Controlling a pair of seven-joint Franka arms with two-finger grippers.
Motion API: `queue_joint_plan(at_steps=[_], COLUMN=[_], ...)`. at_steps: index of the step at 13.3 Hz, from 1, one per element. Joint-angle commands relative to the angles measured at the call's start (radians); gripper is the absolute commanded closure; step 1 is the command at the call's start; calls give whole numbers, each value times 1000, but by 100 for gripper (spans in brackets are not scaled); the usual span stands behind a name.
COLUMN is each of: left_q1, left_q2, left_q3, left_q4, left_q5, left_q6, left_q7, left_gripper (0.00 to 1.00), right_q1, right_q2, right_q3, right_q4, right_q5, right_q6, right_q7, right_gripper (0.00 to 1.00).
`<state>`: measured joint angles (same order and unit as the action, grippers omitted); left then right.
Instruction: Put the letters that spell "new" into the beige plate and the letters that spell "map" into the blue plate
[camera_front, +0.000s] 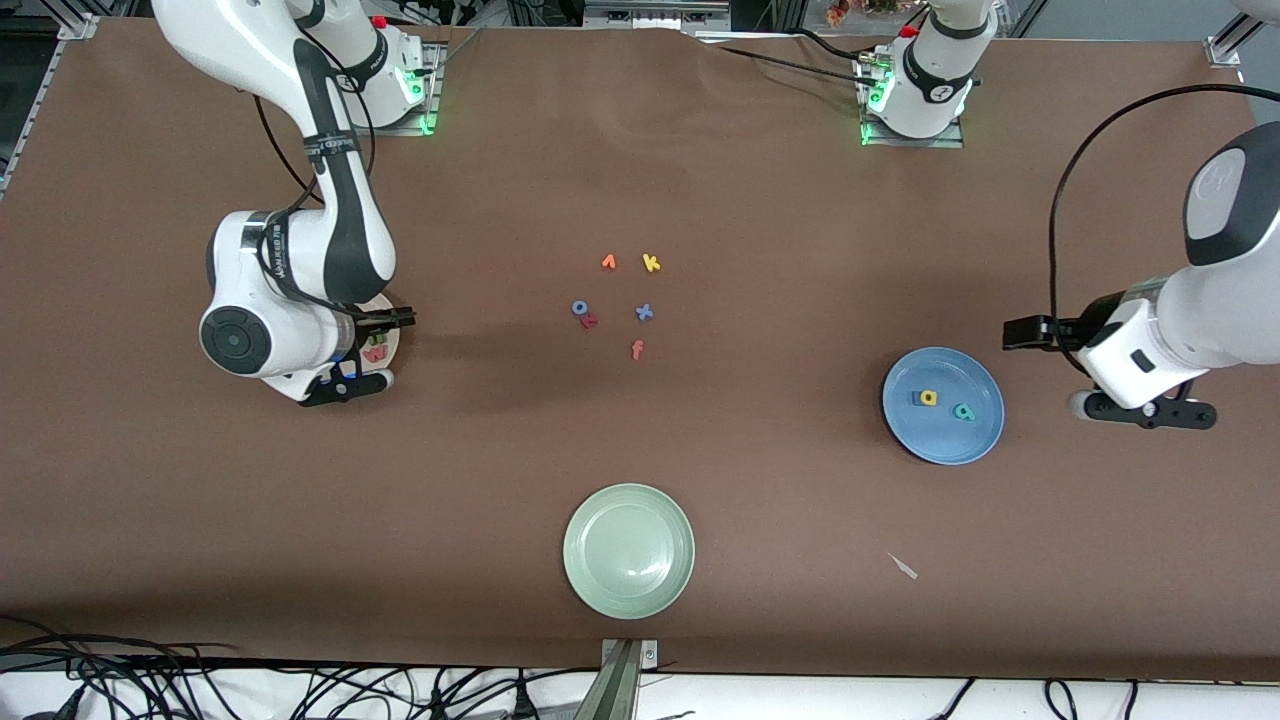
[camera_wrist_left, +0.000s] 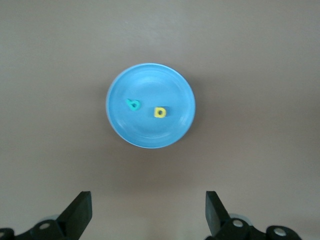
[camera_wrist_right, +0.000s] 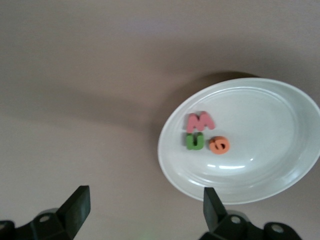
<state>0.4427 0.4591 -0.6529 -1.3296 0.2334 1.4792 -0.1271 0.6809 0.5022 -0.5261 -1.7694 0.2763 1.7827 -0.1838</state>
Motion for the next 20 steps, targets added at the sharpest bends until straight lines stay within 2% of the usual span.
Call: queue_joint_plan(at_steps=[1,3,4,6,7,11,15,16,20], left_q1=[-19,-15,-12,-9,10,39,45,45,45], left_q2=[-8,-10,-57,-80,-80,-82,-94,-96,-96], left_q3=[-14,-20,-14,-7,-8,-13,-13,-13,-13], left_q4=[70,72,58,49,49,47,41,41,40], left_q5=[29,27,24,24,23,-5,0,1,-3], left_q6=[-22,-27,-60,-68,-66,-56,-63,-65,-69], left_q7=[12,12,6,6,6,7,14,11,12], left_gripper=[0,0,0,0,0,0,0,0,0], right_q1=[25,35,37,23,-6,-208,-387,-418,-471], right_q2=[-1,-2,-2,-14,-43,-163,-299,-339,-462], right_q3=[0,1,1,24,56,295,447,471,475], right_q4=[53,80,112,140,139,133,133,133,137], right_q5=[3,1,-3,-5,-25,-166,-253,-279,-315], right_q6=[-74,-103,-135,-167,-167,-170,-203,-213,-216], right_q7=[38,98,105,104,102,99,95,95,86], right_gripper=[0,0,0,0,0,0,0,0,0])
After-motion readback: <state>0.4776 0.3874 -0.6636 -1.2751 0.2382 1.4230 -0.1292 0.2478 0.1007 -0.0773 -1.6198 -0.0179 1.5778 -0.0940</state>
